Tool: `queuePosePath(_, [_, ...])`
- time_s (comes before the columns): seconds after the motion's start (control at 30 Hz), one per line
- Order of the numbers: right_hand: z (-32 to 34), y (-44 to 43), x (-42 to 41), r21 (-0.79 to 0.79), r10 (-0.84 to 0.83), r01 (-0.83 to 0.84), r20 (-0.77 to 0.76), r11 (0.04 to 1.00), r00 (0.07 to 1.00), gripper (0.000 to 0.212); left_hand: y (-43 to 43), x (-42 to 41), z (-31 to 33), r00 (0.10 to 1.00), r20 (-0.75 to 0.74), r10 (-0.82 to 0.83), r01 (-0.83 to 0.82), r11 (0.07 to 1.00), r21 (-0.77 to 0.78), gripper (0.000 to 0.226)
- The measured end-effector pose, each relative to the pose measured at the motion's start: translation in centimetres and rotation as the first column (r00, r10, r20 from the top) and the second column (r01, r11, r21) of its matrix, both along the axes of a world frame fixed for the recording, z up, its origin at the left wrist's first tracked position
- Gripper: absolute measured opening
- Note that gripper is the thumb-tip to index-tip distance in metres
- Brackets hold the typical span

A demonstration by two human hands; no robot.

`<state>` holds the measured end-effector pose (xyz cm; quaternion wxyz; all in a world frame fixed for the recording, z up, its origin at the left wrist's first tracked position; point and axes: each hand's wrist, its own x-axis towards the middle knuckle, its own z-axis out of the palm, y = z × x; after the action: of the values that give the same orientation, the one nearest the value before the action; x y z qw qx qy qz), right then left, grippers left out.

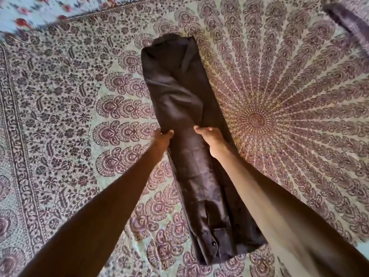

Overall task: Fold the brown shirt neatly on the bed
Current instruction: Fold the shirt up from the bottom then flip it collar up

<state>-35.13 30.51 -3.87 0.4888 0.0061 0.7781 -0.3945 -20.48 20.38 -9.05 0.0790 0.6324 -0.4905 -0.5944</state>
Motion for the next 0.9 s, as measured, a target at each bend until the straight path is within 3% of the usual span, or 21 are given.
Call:
queuePosePath(0.07, [-0.1,-2.4,-1.7,0.005,-0.086,0.086,0.083,0.996,0.993,0.049,-3.2,-0.7,-1.2,1.0,-0.002,0.022,-0.022,1.0,-0.017,0.052])
queuePosePath(0.13, [-0.1,-4.7,-3.3,-0.016,-0.143,0.146,0.098,0.989,0.985,0.058,-6.1,-1.6,-1.5,0.998,-0.024,0.052,-0.052,0.999,-0.012,0.041])
queuePosePath(0.23, [-1.6,-7.8,-5.7,-0.087,-0.176,0.181,0.061,0.98,0.982,0.049,-9.5,-3.3,0.9,0.998,-0.004,0.058,-0.058,0.997,-0.055,0.026])
queuePosePath(0.3, [-1.5,-9.5,-6.4,-0.024,-0.031,0.028,-0.131,0.999,0.991,0.031,-12.2,-4.3,1.5,0.995,-0.001,0.097,-0.097,0.991,-0.09,0.016])
queuePosePath(0.4, [-1.7,-11.1,-6.8,0.047,0.071,-0.057,-0.39,0.997,0.918,0.035,-16.4,-5.4,1.3,0.986,-0.037,0.163,-0.166,0.975,-0.148,0.019])
queuePosePath(0.53, [-2.1,-12.8,-5.9,0.148,0.279,-0.245,-0.675,0.958,0.683,0.036,-20.2,-6.6,1.7,0.971,-0.013,0.238,-0.233,0.934,-0.271,0.022])
queuePosePath(0.63, [-2.9,-14.7,-5.5,0.117,0.305,-0.363,-0.798,0.924,0.52,0.031,-21.7,-7.6,2.4,0.992,0.089,0.091,-0.042,0.893,-0.448,0.033])
queuePosePath(0.7, [-3.2,-15.9,-5.0,0.127,0.356,-0.472,-0.826,0.872,0.436,0.033,-22.2,-7.7,2.7,0.989,0.126,-0.079,0.138,0.797,-0.588,0.038])
queuePosePath(0.77, [-3.4,-17.1,-4.8,0.17,0.407,-0.539,-0.841,0.825,0.357,0.033,-23.0,-7.9,2.7,0.977,0.117,-0.176,0.208,0.717,-0.665,0.039])
queuePosePath(0.9, [-3.8,-19.0,-5.6,0.136,0.357,-0.471,-0.834,0.872,0.42,0.019,-25.7,-9.0,1.7,0.952,0.21,-0.224,0.307,0.662,-0.684,0.032])
